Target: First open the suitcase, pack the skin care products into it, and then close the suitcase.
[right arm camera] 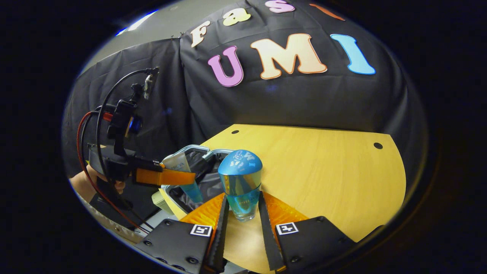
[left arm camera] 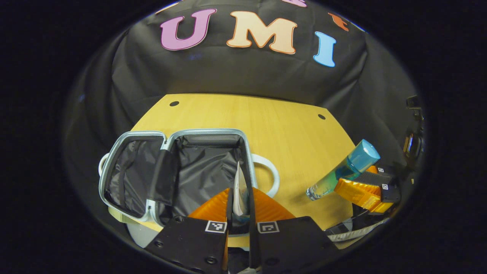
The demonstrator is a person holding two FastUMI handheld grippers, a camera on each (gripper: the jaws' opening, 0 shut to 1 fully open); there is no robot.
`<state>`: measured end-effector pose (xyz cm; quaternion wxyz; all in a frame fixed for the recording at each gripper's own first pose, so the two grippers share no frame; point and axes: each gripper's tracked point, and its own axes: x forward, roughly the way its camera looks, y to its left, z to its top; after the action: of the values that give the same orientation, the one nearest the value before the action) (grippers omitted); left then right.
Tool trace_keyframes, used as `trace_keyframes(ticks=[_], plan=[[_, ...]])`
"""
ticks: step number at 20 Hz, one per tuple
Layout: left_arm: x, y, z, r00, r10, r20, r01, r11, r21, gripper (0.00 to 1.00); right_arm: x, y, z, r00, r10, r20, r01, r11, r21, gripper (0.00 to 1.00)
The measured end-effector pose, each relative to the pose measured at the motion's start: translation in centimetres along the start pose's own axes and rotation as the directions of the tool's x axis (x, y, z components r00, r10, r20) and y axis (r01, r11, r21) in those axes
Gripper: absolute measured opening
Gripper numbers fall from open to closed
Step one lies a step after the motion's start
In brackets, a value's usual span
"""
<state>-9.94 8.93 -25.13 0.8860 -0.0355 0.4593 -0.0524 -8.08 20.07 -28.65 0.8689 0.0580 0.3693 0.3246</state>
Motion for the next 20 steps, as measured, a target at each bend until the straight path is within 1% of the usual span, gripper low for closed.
trace_keyframes(ticks=[1,4,5,6,8,9,11,14,15,16,18,19,20], plan=[[0.4,1.0,-0.6,1.000,0.006,-0.029,-0.006,1.000,0.003,0.14,0.6,1.0,0.2,1.000,0.012,-0.005,-0.012,1.000,0.002,0.46],[1.9,3.9,-3.0,0.991,0.027,-0.132,-0.029,1.000,-0.007,0.14,2.3,3.9,0.7,0.998,0.055,-0.033,-0.055,0.998,0.009,0.46],[2.5,4.7,-3.6,0.986,0.032,-0.163,-0.033,0.999,-0.008,0.15,2.9,4.8,0.6,0.996,0.067,-0.050,-0.067,0.998,0.009,0.45],[3.2,5.4,-4.2,0.982,0.033,-0.186,-0.036,0.999,-0.013,0.15,3.5,5.5,0.4,0.994,0.077,-0.075,-0.076,0.997,0.011,0.47],[4.5,6.4,-5.3,0.975,0.019,-0.222,-0.026,0.999,-0.030,0.15,4.7,7.0,-0.7,0.986,0.096,-0.135,-0.092,0.995,0.031,0.45],[5.2,6.6,-5.6,0.971,0.007,-0.239,-0.018,0.999,-0.044,0.15,5.4,7.6,-1.3,0.981,0.101,-0.165,-0.095,0.994,0.047,0.46],[6.3,7.4,-6.2,0.966,-0.014,-0.257,-0.003,0.998,-0.065,0.15,6.5,8.2,-2.7,0.969,0.101,-0.227,-0.086,0.993,0.076,0.46],[7.6,7.9,-5.5,0.969,-0.056,-0.239,0.034,0.995,-0.095,0.19,8.2,8.7,-4.7,0.946,0.074,-0.316,-0.044,0.994,0.102,0.47],[7.8,8.3,-5.4,0.969,-0.061,-0.238,0.038,0.994,-0.100,0.20,8.8,8.9,-5.2,0.940,0.063,-0.335,-0.029,0.994,0.107,0.45],[8.1,8.5,-5.0,0.973,-0.062,-0.223,0.041,0.994,-0.099,0.47,9.3,9.0,-5.5,0.936,0.053,-0.348,-0.013,0.993,0.115,0.46],[7.5,9.2,-4.4,0.980,-0.055,-0.190,0.043,0.997,-0.066,1.00,10.6,9.2,-6.0,0.929,0.035,-0.368,0.015,0.991,0.131,0.47],[7.1,9.5,-3.5,0.983,-0.054,-0.173,0.045,0.998,-0.053,1.00,11.4,9.3,-6.6,0.923,0.026,-0.384,0.031,0.989,0.143,0.47],[6.7,9.7,-2.9,0.986,-0.059,-0.153,0.052,0.997,-0.050,0.96,12.0,9.4,-6.9,0.918,0.018,-0.397,0.046,0.987,0.151,0.44]])
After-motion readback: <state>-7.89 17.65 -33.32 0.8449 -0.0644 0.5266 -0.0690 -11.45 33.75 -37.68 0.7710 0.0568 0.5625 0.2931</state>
